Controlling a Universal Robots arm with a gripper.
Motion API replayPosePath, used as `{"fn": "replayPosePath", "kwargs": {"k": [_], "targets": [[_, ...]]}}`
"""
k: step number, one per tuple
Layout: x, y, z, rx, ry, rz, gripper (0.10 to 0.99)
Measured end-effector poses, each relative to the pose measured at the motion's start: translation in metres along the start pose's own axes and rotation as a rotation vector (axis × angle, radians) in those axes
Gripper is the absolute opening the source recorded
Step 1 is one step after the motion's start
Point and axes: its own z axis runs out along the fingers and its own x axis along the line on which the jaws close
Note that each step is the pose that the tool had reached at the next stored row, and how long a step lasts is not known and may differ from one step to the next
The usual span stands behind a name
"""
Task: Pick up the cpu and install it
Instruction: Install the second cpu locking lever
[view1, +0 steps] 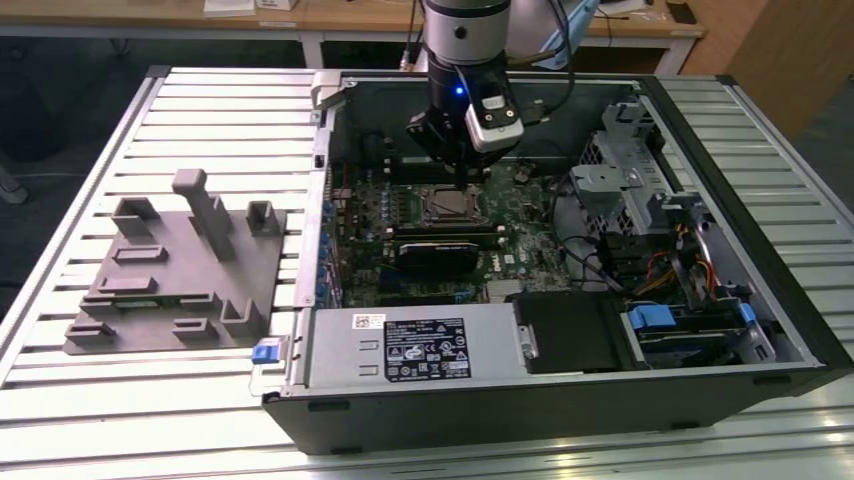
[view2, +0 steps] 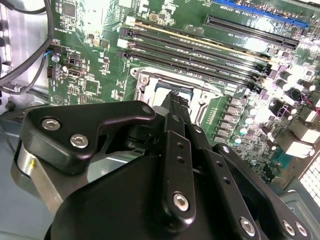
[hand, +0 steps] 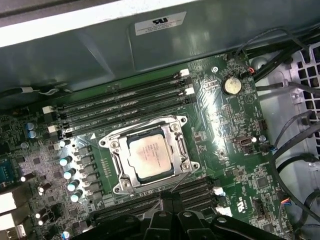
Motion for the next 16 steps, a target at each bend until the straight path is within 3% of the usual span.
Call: {"fn": "replayPosePath", "kwargs": {"k": [12,16], "targets": [[-0.0034,-0.0107,0.0011,0.004,-0.001,0.0,0.106],[-0.0038,-0.0132,0.0053,0.004,0.0008,-0.003,0.106]]}}
